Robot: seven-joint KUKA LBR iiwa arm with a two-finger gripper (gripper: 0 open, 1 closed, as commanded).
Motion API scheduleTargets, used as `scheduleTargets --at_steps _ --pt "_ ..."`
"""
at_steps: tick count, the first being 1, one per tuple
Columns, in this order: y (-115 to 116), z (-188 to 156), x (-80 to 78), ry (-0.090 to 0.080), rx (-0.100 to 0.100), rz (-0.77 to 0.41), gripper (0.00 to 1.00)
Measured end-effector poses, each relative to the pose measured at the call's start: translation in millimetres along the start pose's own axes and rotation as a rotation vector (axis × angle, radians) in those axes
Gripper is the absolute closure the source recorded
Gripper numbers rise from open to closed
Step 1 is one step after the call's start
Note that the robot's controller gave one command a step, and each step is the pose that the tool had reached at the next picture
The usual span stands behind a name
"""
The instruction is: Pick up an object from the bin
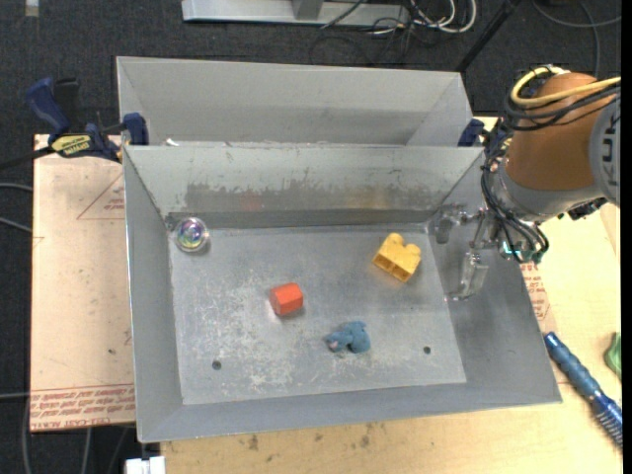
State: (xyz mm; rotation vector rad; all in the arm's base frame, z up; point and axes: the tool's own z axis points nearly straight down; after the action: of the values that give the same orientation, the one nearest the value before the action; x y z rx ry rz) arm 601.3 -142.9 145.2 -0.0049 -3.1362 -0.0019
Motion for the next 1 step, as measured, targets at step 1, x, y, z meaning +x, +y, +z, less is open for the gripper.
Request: scheduleTargets --at_steps 1 --pt "-9.6 77.7 3.9 -0.002 -0.001 0.195 0.00"
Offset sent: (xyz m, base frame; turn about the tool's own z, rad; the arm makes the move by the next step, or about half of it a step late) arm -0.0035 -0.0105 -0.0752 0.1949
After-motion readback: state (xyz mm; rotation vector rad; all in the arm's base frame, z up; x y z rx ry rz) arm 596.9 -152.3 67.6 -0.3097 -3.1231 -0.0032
